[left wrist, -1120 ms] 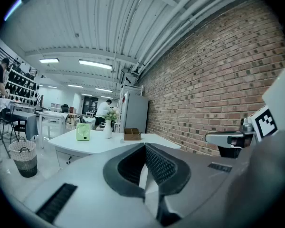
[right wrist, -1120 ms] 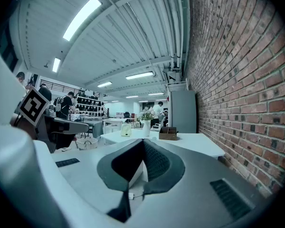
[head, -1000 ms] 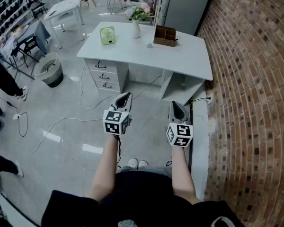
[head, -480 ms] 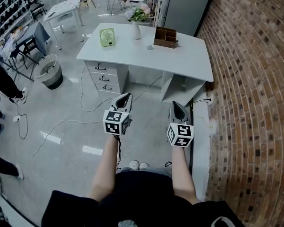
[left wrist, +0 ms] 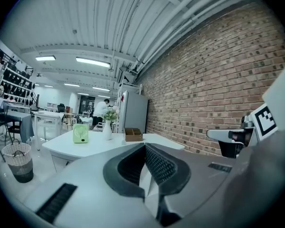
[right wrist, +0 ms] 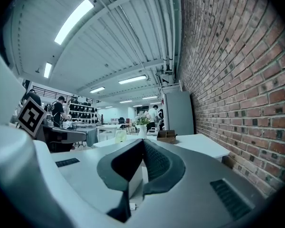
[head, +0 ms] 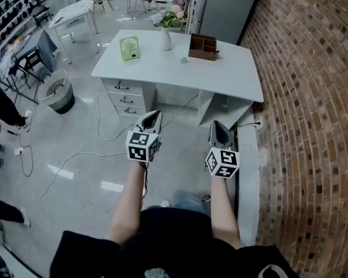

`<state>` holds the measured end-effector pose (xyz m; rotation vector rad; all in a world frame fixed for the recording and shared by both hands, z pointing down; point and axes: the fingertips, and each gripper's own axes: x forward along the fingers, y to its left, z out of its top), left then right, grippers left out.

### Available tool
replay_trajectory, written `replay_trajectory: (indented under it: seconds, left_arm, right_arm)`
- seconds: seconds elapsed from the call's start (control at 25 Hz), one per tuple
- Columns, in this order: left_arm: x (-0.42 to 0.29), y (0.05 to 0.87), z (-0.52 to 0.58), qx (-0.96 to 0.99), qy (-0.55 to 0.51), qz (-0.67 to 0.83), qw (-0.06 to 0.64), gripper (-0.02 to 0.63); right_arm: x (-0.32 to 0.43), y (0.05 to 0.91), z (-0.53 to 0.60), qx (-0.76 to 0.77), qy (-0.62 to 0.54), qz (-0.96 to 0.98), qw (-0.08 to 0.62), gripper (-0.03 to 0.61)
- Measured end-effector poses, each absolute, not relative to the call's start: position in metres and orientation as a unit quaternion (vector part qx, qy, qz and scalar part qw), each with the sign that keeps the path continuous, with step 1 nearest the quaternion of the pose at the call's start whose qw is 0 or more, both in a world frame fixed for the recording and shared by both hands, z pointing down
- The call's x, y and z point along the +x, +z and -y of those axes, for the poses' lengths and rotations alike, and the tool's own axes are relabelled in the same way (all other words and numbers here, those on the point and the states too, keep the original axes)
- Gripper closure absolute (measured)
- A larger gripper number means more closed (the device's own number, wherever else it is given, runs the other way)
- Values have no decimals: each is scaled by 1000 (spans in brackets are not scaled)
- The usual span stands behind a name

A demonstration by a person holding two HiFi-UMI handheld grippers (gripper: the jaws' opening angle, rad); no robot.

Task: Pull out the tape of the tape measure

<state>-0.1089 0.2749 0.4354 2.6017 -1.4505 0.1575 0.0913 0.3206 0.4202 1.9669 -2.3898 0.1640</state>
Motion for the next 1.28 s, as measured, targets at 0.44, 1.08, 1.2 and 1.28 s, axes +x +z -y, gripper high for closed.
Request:
replay_trajectory:
  seconds: [0.44,1.08,1.2,1.28]
  left_arm:
    - [-107,457,-208,868,60,484,90,591]
    - [-62,498,103,853,82,503,115,591]
    - [-49,508,160,851,97,503,116,591]
    - [-42,516,189,852,105,499,120,591]
  right_arm:
    - [97,432,-252,636,53,769,25,575]
    - [136,459,89,602,81,793,49,575]
    - [147,466,152,597,91,795,56,575]
    - [152,472,183,596,99,794,58,577]
